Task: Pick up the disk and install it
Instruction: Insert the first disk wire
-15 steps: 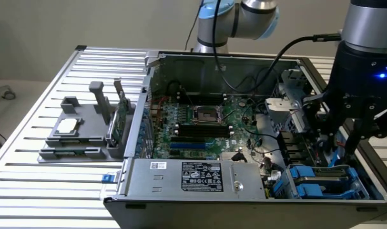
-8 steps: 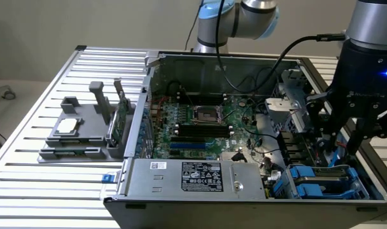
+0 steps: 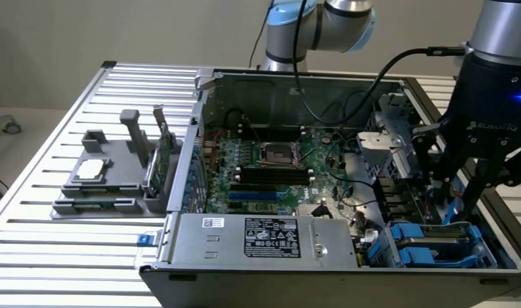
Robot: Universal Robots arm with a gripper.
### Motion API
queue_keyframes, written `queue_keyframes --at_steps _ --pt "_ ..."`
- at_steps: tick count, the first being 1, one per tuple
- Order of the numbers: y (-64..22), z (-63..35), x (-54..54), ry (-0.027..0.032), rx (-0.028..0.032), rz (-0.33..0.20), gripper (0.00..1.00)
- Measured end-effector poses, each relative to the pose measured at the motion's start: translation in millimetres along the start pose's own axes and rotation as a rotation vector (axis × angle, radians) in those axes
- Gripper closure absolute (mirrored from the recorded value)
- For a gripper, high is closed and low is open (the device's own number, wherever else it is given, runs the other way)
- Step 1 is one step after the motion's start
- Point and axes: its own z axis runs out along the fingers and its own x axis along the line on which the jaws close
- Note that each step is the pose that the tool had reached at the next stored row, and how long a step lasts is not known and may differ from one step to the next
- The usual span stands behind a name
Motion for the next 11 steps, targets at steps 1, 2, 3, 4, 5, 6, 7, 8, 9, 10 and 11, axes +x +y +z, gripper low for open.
queue_keyframes --at_steps 1,2,3,4,5,6,7,8,9,10,11 --pt "1.4 0.2 -0.9 0.0029 0.0027 -0.001 0.61" --pt "2.6 0.6 -1.4 0.0061 0.0055 -0.002 0.61" --pt "3.6 1.1 -1.7 0.0095 0.0087 -0.003 0.61" --pt "4.4 1.5 -2.0 0.0126 0.0126 -0.004 0.61" --pt "5.1 2.0 -2.4 0.0152 0.0167 -0.004 0.61" --pt "5.8 2.4 -3.1 0.0171 0.0215 -0.005 0.61" --pt "6.5 2.7 -4.0 0.0185 0.0267 -0.006 0.61" --pt "7.3 3.0 -4.9 0.0197 0.0319 -0.007 0.61" --pt "8.0 3.3 -5.8 0.0209 0.0371 -0.008 0.61" --pt "8.6 3.7 -6.5 0.0224 0.0423 -0.008 0.61" --pt "9.1 4.1 -6.9 0.0243 0.0467 -0.009 0.61"
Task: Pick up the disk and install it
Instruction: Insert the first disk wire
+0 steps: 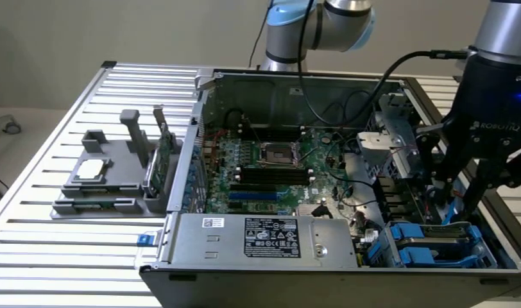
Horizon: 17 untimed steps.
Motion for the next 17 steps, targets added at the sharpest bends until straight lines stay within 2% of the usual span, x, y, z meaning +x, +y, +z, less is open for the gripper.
queue_keyframes --at_steps 3,6,8,9,13,17 --pt "1.6 1.3 -0.4 0.0078 0.0111 0.001 0.61" --pt "4.0 2.5 -0.4 0.0205 0.0203 0.000 0.61" --pt "6.8 2.8 -0.3 0.0292 0.0246 -0.001 0.61" --pt "8.3 2.7 -0.5 0.0317 0.0261 -0.002 0.61" --pt "14.7 1.8 -3.7 0.0320 0.0332 -0.003 0.61" --pt "19.4 1.4 -7.9 0.0302 0.0436 -0.003 0.63"
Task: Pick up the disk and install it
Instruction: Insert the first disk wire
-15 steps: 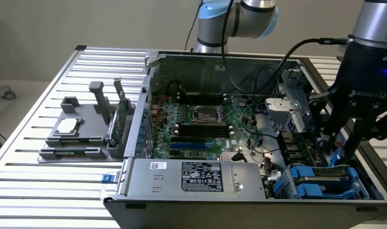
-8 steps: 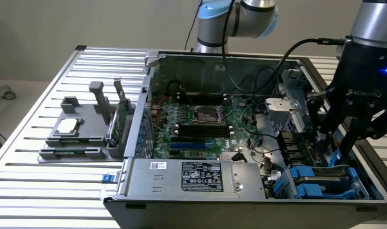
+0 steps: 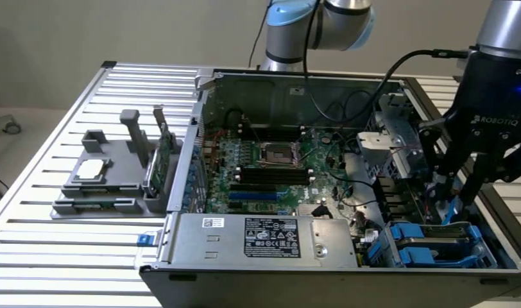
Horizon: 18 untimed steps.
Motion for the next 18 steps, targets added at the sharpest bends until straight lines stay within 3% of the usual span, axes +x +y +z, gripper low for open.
queue_keyframes --at_steps 1,3,4,5,8,13,18 --pt "0.8 -0.1 -0.8 -0.0002 0.0026 0.000 0.63" --pt "2.0 -0.1 -2.3 -0.0001 0.0079 0.001 0.76" --pt "2.5 -0.3 -2.9 -0.0002 0.0112 0.002 0.76" --pt "3.1 -0.3 -3.5 -0.0002 0.0149 0.003 0.82" --pt "4.4 -0.4 -4.3 0.0003 0.0258 0.006 0.83" --pt "5.0 -0.5 -4.1 -0.0006 0.0596 0.006 0.83" --pt "4.9 -2.9 -4.1 -0.0050 0.0879 0.004 0.83"
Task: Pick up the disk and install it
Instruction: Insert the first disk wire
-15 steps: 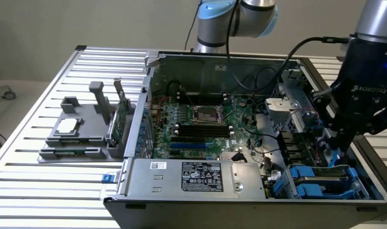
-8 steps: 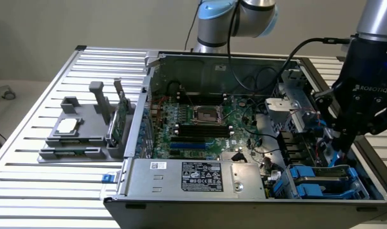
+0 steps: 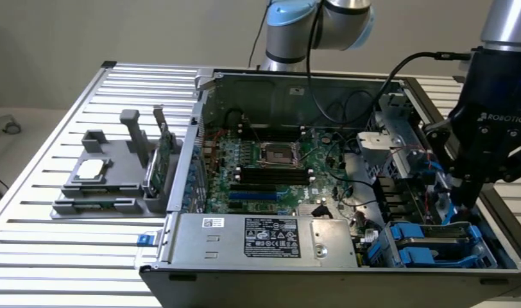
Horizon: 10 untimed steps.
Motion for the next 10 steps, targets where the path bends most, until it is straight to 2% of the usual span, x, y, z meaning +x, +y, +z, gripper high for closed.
queue_keyframes --at_steps 2,4,10 --pt "-0.3 -2.0 0.1 -0.0006 0.0077 -0.001 0.83" --pt "-0.7 -3.9 0.2 0.0003 0.0126 -0.002 0.83" --pt "-2.7 -8.4 1.5 0.0089 0.0202 -0.006 0.83"
